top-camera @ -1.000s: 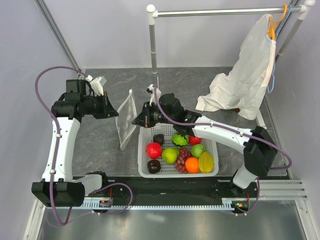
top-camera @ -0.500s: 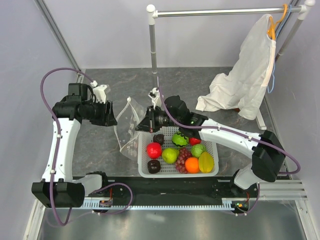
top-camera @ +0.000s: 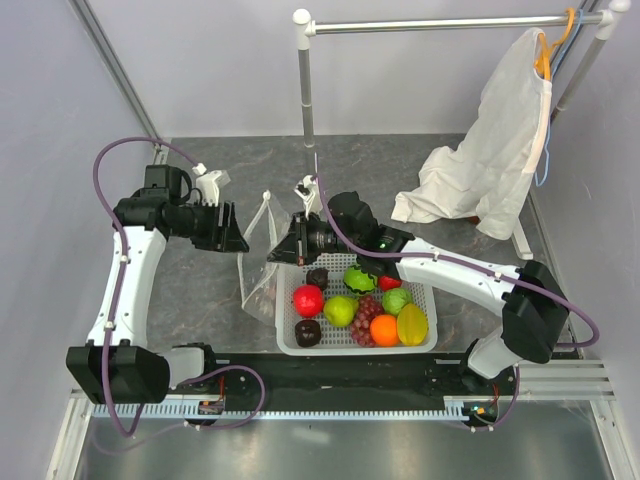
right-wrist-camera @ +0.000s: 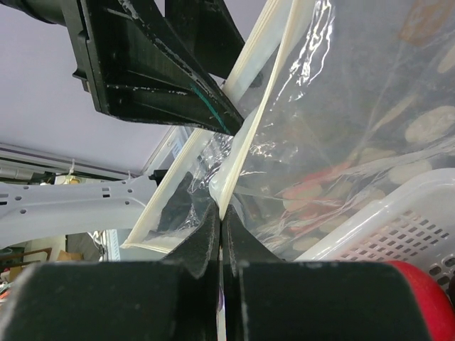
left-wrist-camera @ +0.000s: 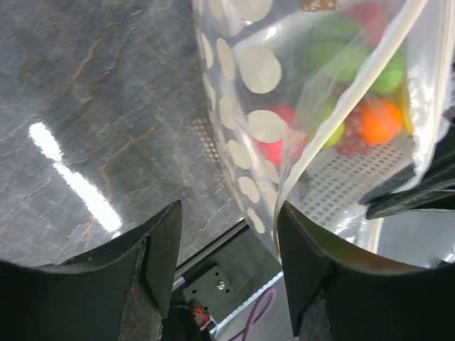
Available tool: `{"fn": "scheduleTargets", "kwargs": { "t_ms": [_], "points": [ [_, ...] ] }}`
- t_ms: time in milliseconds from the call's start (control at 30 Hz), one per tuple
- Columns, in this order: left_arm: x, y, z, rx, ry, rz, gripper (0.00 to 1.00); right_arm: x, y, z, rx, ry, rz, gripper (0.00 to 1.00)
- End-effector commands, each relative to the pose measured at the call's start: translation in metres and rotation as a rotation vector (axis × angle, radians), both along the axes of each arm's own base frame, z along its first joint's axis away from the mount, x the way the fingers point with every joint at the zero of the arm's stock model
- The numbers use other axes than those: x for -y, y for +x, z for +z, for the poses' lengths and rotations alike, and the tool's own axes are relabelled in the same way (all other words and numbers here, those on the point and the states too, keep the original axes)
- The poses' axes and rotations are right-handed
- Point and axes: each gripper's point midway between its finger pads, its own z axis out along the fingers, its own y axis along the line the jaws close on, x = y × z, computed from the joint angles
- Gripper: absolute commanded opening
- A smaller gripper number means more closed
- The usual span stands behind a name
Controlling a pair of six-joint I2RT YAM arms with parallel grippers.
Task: Place the food in the zip-top bag and seal the zipper
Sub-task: Open the zipper of the food storage bag.
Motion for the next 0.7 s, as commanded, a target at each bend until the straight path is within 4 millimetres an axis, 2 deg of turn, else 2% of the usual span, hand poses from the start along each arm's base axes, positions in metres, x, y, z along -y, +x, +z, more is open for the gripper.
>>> {"fn": "scheduleTargets", "kwargs": {
  "t_ms": [0,67,100,133,200,233,267,400,467,567,633,667],
  "points": [
    [0.017,-0.003,0.012,0.035,-0.093,-0.076,0.57,-0.011,0.002,0.028,0.033,0.083,0.018,0.00],
    [0.012,0.001,0.011,0.034,-0.061,-0.046,0.48,-0.012,0.002,0.029,0.036,0.085,0.020,0.00],
    [0.009,0.003,0.011,0.036,-0.044,-0.036,0.34,-0.012,0.002,0.029,0.035,0.080,0.022,0.00],
    [0.007,0.004,0.012,0.036,-0.029,-0.027,0.24,-0.010,0.003,0.029,0.035,0.077,0.017,0.00],
    [-0.010,0.004,0.008,0.013,0.069,0.025,0.02,-0.001,0.003,0.022,0.022,0.045,0.005,0.00],
    [-0.021,0.004,0.005,-0.001,0.125,0.057,0.02,0.004,0.004,0.019,0.017,0.030,-0.003,0.00],
    [-0.042,0.005,0.001,-0.006,0.240,0.108,0.02,0.011,0.003,0.007,0.003,-0.001,-0.007,0.00],
    [-0.076,-0.007,0.020,0.045,0.418,0.159,0.02,0.047,0.006,-0.024,-0.037,-0.124,-0.035,0.00],
    [-0.087,-0.015,0.030,0.071,0.479,0.182,0.02,0.056,0.008,-0.032,-0.019,-0.155,-0.033,0.00],
    [-0.099,-0.019,0.042,0.091,0.537,0.214,0.02,0.065,0.007,-0.044,0.015,-0.220,-0.016,0.00],
    [-0.097,-0.020,0.045,0.101,0.528,0.208,0.02,0.068,0.008,-0.053,0.020,-0.247,-0.014,0.00],
    [-0.090,-0.021,0.043,0.095,0.493,0.185,0.02,0.070,0.008,-0.058,0.034,-0.263,-0.009,0.00]
  ]
}}
